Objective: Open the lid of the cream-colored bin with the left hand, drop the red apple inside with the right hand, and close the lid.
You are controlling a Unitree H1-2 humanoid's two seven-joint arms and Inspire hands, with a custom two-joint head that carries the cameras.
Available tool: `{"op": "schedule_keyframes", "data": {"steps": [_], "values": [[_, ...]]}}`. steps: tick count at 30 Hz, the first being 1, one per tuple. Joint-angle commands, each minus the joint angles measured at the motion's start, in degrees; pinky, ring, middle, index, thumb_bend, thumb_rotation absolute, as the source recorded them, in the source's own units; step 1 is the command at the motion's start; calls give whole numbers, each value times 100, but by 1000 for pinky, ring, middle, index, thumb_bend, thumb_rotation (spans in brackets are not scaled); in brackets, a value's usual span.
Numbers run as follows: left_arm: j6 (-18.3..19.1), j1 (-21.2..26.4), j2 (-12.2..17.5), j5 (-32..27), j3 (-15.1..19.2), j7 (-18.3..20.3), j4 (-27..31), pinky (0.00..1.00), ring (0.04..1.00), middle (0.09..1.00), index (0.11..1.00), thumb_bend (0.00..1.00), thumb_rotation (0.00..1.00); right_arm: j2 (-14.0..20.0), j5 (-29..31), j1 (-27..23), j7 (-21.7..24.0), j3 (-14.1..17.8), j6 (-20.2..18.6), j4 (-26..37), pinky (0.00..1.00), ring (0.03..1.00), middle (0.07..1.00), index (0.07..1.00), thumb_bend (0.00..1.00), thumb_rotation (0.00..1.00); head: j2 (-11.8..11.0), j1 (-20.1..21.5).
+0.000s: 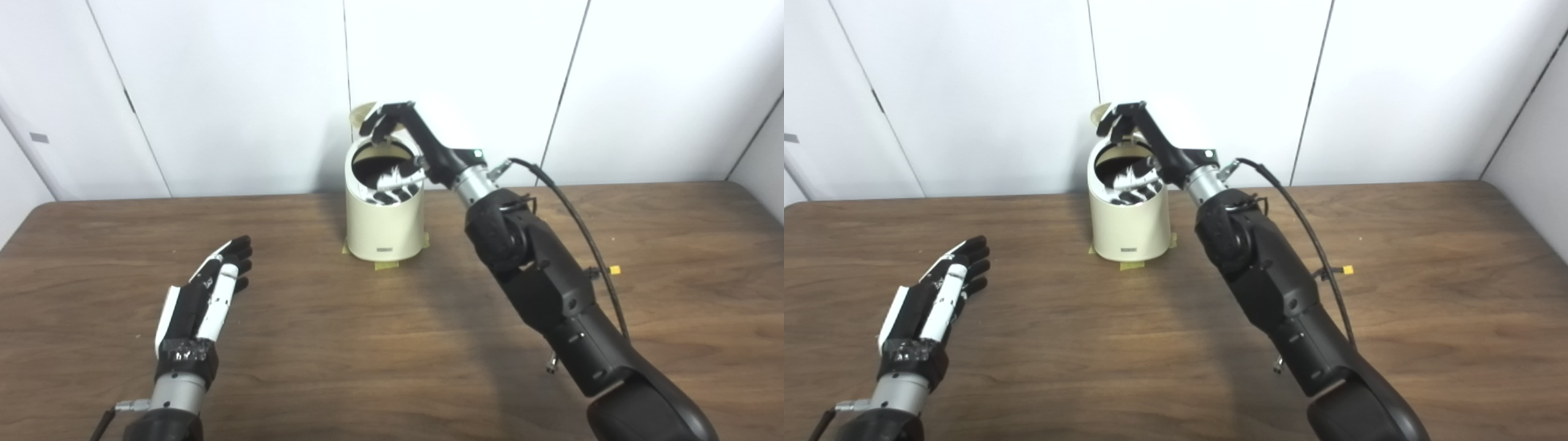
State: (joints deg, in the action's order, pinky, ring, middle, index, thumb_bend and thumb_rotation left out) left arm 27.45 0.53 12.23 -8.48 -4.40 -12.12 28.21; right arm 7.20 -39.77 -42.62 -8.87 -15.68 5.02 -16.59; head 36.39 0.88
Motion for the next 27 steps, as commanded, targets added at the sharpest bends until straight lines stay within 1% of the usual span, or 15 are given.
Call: {"op": "schedule_keyframes", "data": {"steps": [1,5,7,9,11,14,15,16,18,19,20,22,25,26,27], "values": [[-54,200,13,104,47,66,56,886,885,880,860,284,770,52,204,-131,-170,192,174,327,329,393,504,522,497,0,-2,-6],[-56,254,-50,171,69,86,32,881,889,879,866,296,763,-135,1216,222,139,769,-188,853,325,398,495,512,498,0,-21,-39],[-56,298,-73,166,77,84,35,867,882,873,866,298,763,-215,1722,422,406,1093,-656,1195,338,396,473,525,498,0,-24,-60],[-54,401,-76,149,93,88,-6,864,880,874,868,297,764,-267,2131,649,624,1418,-1358,1611,347,400,470,535,498,0,-46,-76],[-53,578,-54,225,82,104,-102,863,872,875,868,291,746,-298,2556,896,775,1702,-1858,1955,354,405,472,522,501,0,-42,-79],[-52,952,-5,352,65,152,-279,888,846,847,838,278,708,-388,3356,1308,969,2120,-2395,2372,350,423,475,522,501,0,-41,-81],[-52,1147,28,307,78,179,-366,864,843,849,838,274,682,-416,3668,1486,1058,2251,-2557,2485,353,437,485,519,500,0,-48,-97],[-52,1352,74,266,87,214,-466,839,847,852,839,276,654,-408,3905,1674,1149,2334,-2713,2604,421,496,487,510,510,1,-46,-110],[-52,1807,220,205,61,361,-710,819,855,855,836,275,588,-332,4189,2070,1313,2379,-2891,2821,542,622,648,501,503,114,-54,-115],[-52,1936,274,176,46,415,-782,825,860,862,845,288,566,-298,4260,2189,1350,2365,-2927,2892,601,694,726,659,504,259,-52,-119],[-52,2126,381,220,-16,531,-892,827,861,864,847,292,558,-266,4346,2361,1401,2359,-2902,2963,622,718,753,713,504,310,-56,-131],[-54,2440,579,357,-148,750,-1082,827,872,876,869,316,659,-250,4442,2637,1428,2352,-2833,3054,699,800,820,821,512,475,-64,-144],[-54,2977,748,490,-282,995,-1468,835,882,884,875,356,733,-294,4586,3058,1407,2389,-2677,3138,781,879,878,920,541,622,-68,-163],[-54,3208,794,516,-339,1115,-1639,847,889,890,879,362,735,-343,4683,3214,1404,2421,-2638,3182,824,910,900,953,548,681,-81,-176],[-53,3400,825,544,-386,1227,-1782,866,910,911,893,355,735,-384,4787,3338,1417,2439,-2611,3223,918,957,931,985,543,763,-88,-192]]}}
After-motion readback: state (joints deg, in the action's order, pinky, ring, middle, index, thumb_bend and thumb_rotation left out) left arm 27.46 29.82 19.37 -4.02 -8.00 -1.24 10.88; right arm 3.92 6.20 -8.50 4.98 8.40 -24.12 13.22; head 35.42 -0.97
